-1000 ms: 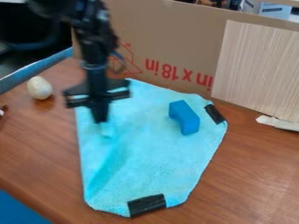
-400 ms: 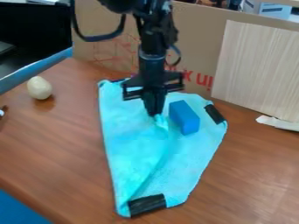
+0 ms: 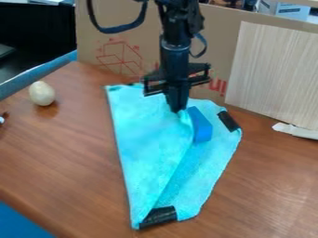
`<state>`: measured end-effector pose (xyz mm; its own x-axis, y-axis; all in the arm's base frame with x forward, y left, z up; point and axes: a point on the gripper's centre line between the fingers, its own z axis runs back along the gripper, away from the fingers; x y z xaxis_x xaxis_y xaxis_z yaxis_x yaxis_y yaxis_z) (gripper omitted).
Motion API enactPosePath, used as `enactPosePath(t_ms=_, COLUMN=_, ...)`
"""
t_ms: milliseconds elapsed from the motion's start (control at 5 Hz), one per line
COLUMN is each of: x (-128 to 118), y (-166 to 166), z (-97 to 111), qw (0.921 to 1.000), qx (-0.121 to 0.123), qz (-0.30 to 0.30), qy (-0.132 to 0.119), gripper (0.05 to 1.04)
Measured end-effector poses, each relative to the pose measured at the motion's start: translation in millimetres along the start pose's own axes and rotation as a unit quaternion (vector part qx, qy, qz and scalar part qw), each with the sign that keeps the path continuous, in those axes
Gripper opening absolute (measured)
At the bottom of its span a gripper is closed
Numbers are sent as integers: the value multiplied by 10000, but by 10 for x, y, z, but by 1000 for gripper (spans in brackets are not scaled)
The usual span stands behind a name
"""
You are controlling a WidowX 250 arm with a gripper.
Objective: Fold the cloth from bottom left to the top right
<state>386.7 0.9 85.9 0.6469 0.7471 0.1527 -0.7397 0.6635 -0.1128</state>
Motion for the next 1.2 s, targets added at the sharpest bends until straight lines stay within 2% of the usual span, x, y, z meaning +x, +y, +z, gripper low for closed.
enactPosePath(t_ms=200, x=11, y=-176, z=139, qw=9998, qx=-157, qz=-14, qy=-84, gripper=53)
enactPosePath(t_ms=600, x=9, y=-554, z=58, qw=9997, qx=-164, qz=73, qy=-158, gripper=75)
enactPosePath(t_ms=800, x=38, y=-636, z=-51, qw=9996, qx=-73, qz=211, qy=-167, gripper=221)
enactPosePath(t_ms=1000, x=53, y=-646, z=-92, qw=9993, qx=-91, qz=288, qy=-213, gripper=478)
enactPosePath(t_ms=1200, x=-26, y=-588, z=-177, qw=9997, qx=-35, qz=250, qy=-53, gripper=784)
